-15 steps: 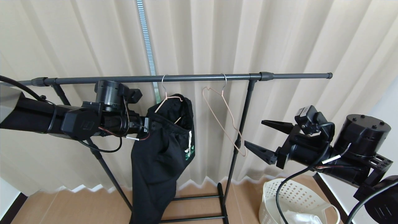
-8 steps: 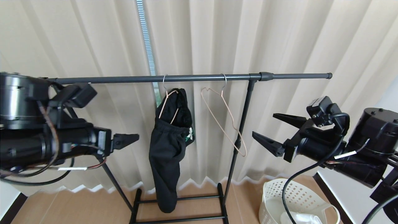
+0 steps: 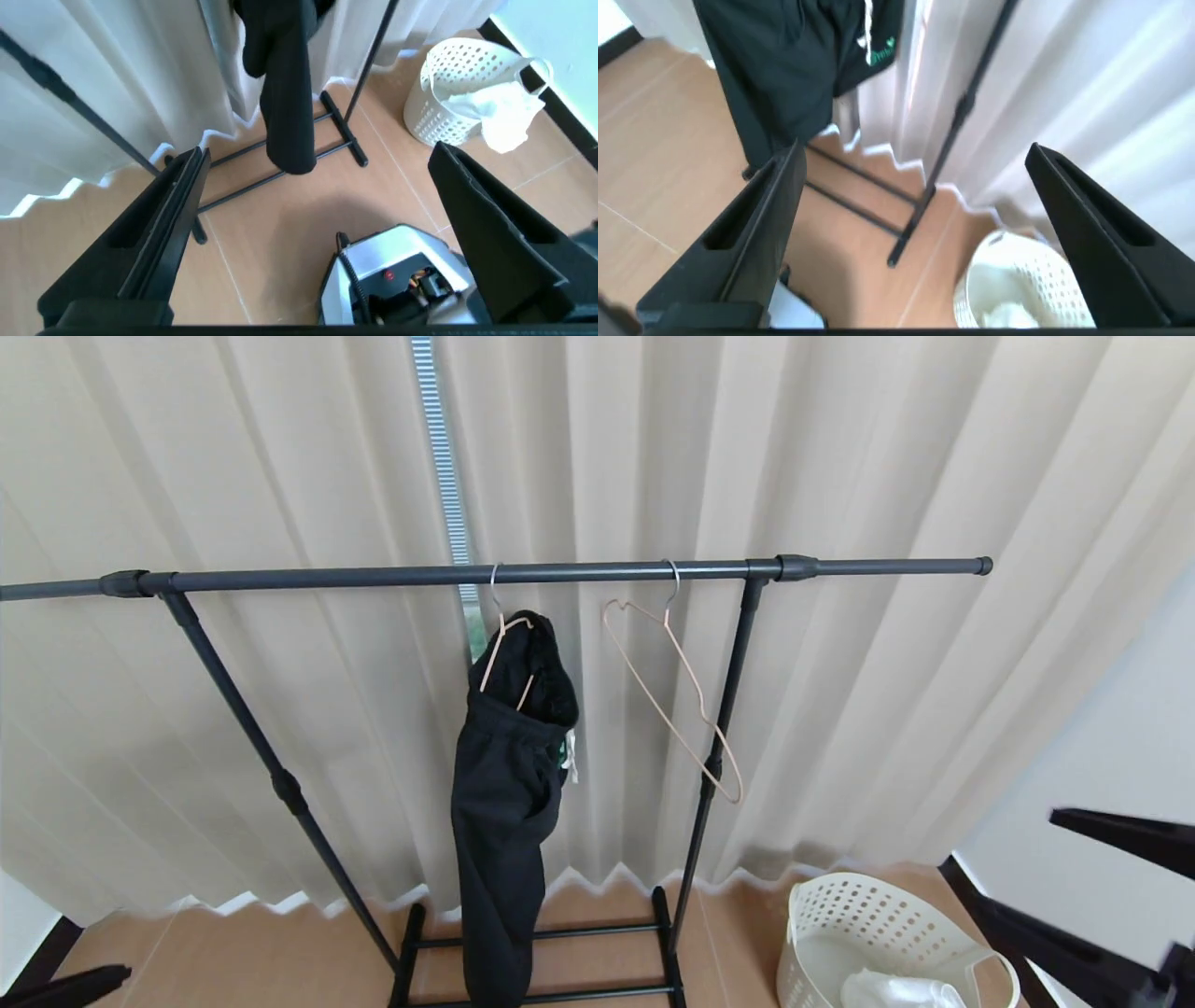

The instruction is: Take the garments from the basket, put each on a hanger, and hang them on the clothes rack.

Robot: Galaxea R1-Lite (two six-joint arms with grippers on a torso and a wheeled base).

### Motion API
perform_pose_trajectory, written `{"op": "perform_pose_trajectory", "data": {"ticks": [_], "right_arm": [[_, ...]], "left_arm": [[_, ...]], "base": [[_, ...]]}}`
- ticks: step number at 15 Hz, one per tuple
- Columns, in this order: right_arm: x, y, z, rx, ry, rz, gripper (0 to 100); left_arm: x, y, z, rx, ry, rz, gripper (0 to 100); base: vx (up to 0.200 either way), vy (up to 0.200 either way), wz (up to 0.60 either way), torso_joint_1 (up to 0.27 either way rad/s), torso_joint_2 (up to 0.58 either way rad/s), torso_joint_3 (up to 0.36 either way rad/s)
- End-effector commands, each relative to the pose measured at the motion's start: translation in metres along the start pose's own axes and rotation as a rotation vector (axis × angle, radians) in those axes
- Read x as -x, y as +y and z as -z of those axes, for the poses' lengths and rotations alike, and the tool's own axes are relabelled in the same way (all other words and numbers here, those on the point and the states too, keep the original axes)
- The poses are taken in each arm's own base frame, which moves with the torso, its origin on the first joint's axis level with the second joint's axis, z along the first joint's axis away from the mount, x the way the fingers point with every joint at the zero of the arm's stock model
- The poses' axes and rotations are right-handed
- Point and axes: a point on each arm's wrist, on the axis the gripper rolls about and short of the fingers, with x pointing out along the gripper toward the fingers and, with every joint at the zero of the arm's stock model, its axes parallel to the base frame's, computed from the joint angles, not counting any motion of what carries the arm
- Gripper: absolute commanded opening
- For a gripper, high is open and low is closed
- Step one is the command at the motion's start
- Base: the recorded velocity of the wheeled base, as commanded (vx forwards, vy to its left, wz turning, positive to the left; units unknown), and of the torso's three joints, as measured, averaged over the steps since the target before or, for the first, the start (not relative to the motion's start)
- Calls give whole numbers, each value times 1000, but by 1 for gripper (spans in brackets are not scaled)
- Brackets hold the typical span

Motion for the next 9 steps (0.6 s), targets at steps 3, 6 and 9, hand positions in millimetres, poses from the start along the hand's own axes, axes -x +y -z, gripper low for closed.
{"op": "perform_pose_trajectory", "data": {"ticks": [3,6,9], "right_arm": [[61,11,108,-53,-1,173,100],[66,15,125,-111,-3,236,100],[67,17,125,-213,-33,327,100]], "left_arm": [[15,-7,72,-1,-109,-20,100],[15,-7,75,76,-113,-17,100],[15,-7,75,109,-110,-16,100]], "base": [[0,0,0,0,0,0],[0,0,0,0,0,0],[0,0,0,0,0,0]]}}
